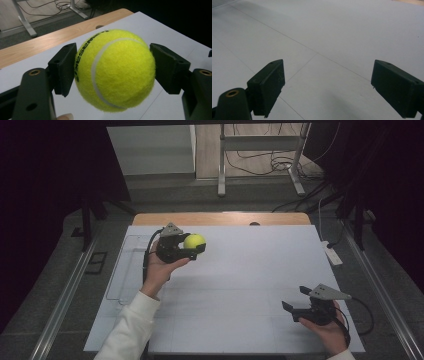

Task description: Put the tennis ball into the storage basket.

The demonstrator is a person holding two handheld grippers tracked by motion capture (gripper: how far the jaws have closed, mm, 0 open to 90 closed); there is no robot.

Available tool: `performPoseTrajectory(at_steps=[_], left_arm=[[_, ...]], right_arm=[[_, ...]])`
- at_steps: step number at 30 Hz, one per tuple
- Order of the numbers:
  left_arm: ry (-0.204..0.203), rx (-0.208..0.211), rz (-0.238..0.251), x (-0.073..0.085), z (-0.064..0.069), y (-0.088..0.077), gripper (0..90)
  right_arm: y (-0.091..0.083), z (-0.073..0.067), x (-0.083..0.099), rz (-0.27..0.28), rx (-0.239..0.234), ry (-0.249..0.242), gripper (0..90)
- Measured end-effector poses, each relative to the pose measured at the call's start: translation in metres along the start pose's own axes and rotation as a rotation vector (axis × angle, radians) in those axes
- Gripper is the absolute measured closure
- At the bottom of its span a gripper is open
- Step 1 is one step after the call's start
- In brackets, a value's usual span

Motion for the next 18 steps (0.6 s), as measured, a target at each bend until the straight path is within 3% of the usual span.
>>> performPoseTrajectory(at_steps=[18], left_arm=[[-0.037, -0.024, 0.021, -0.002, -0.016, -0.009, 27.0]], right_arm=[[0.0, 0.001, 0.0, 0.001, 0.002, 0.003, 12.2]])
Point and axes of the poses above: each handheld gripper's, and its own axes: y roughly forward along the jaws, x roughly out of its underside, z roughly to its right, the point moved 9 cm from there along y, roughly forward along the jaws, and after that the axes turned 6 degrees about -y, right-handed, at the moved point
